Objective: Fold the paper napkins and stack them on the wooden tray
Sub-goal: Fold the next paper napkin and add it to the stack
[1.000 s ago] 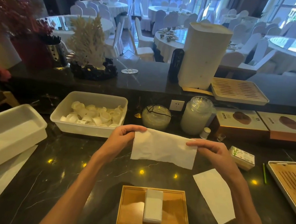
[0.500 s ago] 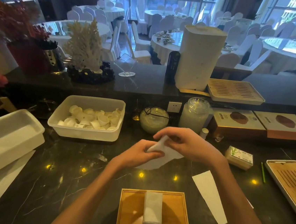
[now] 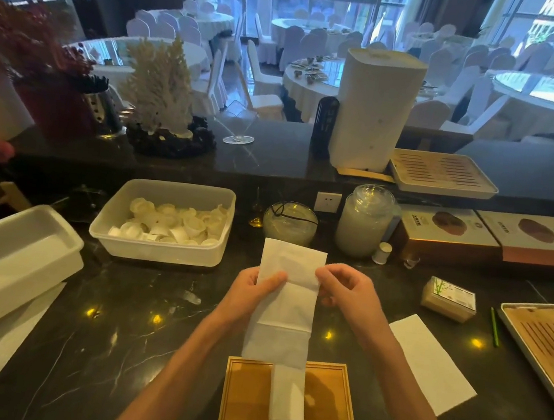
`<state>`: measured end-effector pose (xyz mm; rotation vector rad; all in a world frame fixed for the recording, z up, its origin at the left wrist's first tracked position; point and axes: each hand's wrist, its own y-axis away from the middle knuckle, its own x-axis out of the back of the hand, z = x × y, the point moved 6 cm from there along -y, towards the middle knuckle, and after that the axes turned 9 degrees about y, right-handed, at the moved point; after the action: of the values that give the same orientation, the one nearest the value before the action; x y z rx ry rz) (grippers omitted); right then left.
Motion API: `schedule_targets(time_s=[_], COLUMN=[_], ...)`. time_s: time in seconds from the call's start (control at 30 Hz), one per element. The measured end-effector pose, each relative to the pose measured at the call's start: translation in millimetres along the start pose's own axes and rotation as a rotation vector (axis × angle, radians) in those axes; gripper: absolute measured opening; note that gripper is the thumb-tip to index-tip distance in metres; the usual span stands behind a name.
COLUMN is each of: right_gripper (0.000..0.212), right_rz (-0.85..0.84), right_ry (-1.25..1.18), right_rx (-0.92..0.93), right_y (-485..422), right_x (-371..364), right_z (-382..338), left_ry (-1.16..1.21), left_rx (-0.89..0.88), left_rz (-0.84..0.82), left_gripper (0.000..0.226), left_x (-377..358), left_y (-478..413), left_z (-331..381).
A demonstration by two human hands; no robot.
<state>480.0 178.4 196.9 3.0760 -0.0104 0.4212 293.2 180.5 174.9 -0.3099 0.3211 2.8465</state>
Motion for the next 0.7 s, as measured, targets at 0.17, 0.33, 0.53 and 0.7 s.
schedule_targets(time_s=[0.17, 0.33, 0.53, 0.7], right_gripper=[0.009, 0.009, 0.017, 0.018], right_rz=[0.036, 0.05, 0.0, -0.093], right_ry=[0.037, 0.08, 0.027, 0.032], right_rx=[-0.009, 0.004, -0.041, -0.051], right_y=[-3, -4, -6, -5], right_x=[3, 6, 1, -12], right_z=[3, 2, 1, 8], left_ry=[0.064, 0.072, 0.136, 0.114], left_rx=[0.011, 0.022, 0.034, 0.018], left_rz=[-0.025, -0.02, -0.037, 0.006], left_gripper=[0.043, 0.043, 0.048, 0.051], left_x=[-1, 0, 0, 0], left_y=[3, 3, 3, 3], left_z=[0, -1, 4, 9])
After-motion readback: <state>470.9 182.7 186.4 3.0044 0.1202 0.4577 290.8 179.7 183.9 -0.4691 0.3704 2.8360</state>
